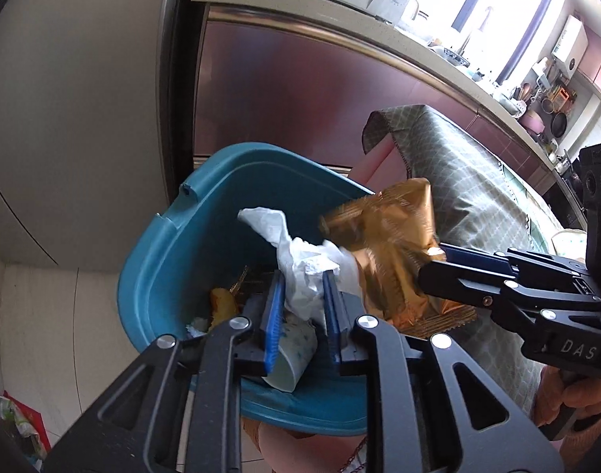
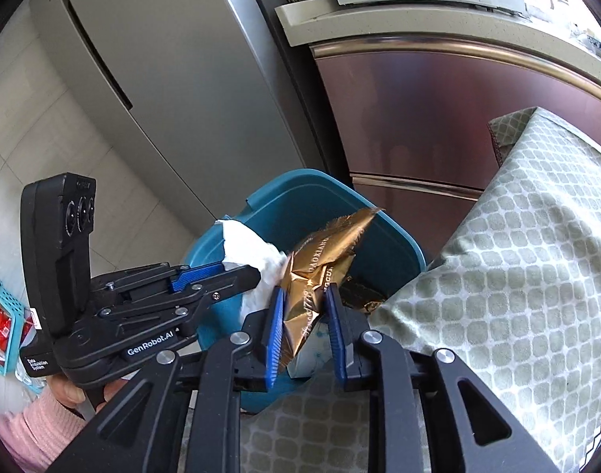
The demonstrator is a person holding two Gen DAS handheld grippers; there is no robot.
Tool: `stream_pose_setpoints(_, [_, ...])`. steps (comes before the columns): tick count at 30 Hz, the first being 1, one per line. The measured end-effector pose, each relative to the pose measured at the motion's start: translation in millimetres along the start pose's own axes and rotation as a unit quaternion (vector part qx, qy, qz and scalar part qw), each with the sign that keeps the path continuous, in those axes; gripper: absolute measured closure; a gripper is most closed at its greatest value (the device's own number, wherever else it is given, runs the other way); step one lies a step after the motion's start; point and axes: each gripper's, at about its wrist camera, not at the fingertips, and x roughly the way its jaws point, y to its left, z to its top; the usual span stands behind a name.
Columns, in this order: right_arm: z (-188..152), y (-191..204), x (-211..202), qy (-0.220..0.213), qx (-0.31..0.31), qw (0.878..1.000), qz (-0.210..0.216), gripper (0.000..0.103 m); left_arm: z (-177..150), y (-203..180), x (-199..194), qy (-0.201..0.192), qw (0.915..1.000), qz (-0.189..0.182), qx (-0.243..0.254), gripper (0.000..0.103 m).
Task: Collect trash
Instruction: 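Carry tissue and gold wrapper over the teal bin and open both grippers, then move both open grippers back over the table trash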
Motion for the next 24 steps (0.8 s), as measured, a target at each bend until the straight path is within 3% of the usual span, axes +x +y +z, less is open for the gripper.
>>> stream_pose_setpoints(1, [0.7,-0.4,0.5,-0.002,0.002,1.000,0.001,0.073,-0.4,0.7,3.0,0.002,1.0000,0.002,-0.001,0.084])
stream_pose_setpoints(13, [-18.3,-6.3,-22.8,-0.025,0.011,0.999,0.016,0.069,-0.5,-5.3,26.7,0.016,0.9998,0.006,-0.001,0.078])
stream_pose_setpoints(24, [-45.8,-6.2,-74.1,-0.070,0.009,0.997,0.038,0.063,-3.6,-26.1,-10.6,-0.024,0.9993,-0.016,0.024,0.074])
